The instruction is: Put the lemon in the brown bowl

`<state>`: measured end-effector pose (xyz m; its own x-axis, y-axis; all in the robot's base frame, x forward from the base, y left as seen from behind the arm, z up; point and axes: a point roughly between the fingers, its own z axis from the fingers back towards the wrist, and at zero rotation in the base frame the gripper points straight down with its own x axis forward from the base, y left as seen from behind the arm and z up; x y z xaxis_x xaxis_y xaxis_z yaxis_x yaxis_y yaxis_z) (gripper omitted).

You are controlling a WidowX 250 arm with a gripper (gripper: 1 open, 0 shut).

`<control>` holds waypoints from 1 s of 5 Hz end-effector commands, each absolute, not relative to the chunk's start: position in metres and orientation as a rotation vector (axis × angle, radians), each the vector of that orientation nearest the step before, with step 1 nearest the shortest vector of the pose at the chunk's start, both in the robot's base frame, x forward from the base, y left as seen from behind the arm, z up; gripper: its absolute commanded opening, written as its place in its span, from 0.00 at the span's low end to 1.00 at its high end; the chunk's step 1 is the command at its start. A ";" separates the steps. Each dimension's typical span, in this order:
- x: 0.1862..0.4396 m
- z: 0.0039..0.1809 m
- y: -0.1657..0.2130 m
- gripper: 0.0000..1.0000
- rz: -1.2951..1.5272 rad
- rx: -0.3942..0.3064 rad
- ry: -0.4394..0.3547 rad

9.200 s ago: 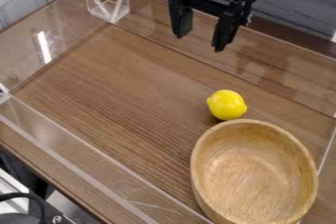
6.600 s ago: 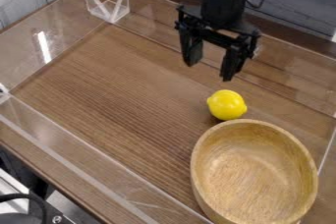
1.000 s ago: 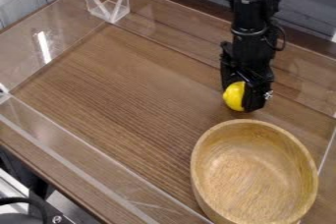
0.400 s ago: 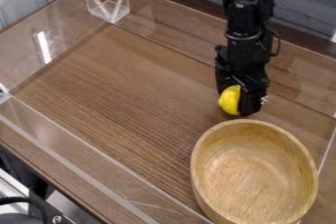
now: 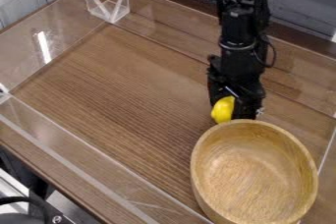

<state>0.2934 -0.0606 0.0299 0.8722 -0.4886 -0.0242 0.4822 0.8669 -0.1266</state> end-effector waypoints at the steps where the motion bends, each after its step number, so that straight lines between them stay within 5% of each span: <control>1: 0.291 0.043 -0.065 0.00 -0.514 -0.113 0.023; 5: 0.276 0.047 -0.073 0.00 -0.514 -0.120 0.021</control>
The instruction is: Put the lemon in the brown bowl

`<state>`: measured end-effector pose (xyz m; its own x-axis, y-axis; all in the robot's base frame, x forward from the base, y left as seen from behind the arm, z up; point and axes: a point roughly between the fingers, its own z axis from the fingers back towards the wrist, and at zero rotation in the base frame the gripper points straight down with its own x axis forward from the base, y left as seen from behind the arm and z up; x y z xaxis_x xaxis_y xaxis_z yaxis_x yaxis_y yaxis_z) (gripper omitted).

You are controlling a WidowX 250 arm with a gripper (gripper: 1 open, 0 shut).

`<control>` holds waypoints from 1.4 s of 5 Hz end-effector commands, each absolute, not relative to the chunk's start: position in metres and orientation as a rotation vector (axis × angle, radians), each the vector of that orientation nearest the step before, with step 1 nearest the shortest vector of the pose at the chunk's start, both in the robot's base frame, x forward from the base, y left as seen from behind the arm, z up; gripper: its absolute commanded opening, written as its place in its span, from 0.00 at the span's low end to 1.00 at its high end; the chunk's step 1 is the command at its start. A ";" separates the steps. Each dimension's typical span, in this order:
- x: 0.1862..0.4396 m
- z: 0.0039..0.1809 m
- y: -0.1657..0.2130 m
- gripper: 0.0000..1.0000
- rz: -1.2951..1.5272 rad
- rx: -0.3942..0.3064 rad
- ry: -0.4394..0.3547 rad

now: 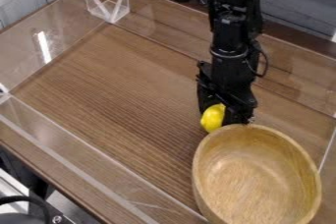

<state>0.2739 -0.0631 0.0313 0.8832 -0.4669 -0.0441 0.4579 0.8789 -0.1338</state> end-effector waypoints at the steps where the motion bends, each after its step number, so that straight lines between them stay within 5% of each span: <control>1: 0.273 0.047 -0.075 0.00 -0.513 -0.121 0.020; 7: 0.253 0.052 -0.090 0.00 -0.521 -0.137 0.023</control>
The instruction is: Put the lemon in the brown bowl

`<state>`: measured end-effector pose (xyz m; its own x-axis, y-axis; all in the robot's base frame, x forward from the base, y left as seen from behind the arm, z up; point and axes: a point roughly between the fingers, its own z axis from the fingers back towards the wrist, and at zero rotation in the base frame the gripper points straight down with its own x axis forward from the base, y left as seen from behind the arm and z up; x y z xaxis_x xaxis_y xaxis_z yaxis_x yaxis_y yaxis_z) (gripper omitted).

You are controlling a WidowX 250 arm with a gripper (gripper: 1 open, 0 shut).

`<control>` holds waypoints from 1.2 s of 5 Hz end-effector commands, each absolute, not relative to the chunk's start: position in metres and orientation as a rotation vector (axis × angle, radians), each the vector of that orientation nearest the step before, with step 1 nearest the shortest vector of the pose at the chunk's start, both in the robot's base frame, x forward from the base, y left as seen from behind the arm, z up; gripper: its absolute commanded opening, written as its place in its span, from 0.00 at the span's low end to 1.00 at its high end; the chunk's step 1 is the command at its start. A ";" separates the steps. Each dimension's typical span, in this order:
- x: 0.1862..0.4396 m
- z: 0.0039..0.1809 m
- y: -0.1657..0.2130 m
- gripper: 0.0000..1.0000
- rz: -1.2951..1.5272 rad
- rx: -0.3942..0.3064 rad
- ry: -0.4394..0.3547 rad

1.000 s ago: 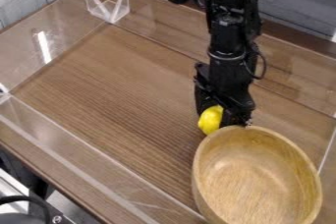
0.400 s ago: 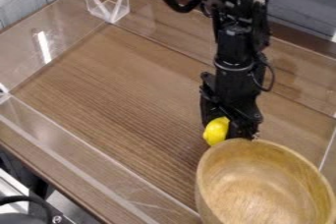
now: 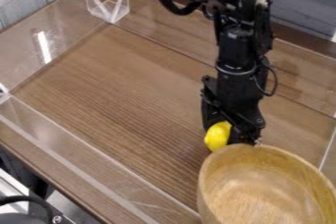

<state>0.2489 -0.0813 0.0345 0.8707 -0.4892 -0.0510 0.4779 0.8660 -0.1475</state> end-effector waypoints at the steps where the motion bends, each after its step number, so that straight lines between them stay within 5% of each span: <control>1: 0.249 0.053 -0.092 0.00 -0.520 -0.142 0.024; 6: 0.240 0.065 -0.104 0.00 -0.502 -0.181 0.021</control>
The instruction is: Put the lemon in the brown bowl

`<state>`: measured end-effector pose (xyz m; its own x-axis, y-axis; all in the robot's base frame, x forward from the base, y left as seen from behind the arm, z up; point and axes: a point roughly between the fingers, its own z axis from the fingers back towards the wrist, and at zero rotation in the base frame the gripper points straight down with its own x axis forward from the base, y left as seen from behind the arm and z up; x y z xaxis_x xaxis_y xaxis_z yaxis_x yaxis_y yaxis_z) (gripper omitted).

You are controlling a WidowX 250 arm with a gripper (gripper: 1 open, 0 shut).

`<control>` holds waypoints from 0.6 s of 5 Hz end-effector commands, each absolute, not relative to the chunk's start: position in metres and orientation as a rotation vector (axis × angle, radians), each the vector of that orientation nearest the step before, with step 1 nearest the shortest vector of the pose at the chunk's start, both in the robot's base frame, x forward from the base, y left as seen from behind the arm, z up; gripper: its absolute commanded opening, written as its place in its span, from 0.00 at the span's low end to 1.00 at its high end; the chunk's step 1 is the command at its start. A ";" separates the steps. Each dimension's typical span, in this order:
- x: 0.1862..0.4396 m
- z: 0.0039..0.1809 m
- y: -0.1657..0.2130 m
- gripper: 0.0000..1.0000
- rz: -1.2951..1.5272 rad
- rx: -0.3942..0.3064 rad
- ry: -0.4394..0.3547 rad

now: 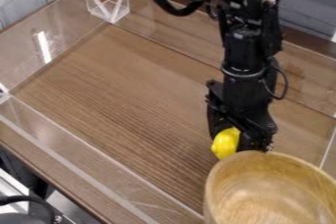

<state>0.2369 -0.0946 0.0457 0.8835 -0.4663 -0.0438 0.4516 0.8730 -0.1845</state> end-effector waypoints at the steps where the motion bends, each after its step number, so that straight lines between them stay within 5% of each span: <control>1: 0.239 0.067 -0.106 0.00 -0.496 -0.189 0.020; 3: 0.235 0.072 -0.112 0.00 -0.484 -0.206 0.012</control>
<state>0.2349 -0.1050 0.0582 0.8926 -0.4508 -0.0084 0.4401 0.8752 -0.2007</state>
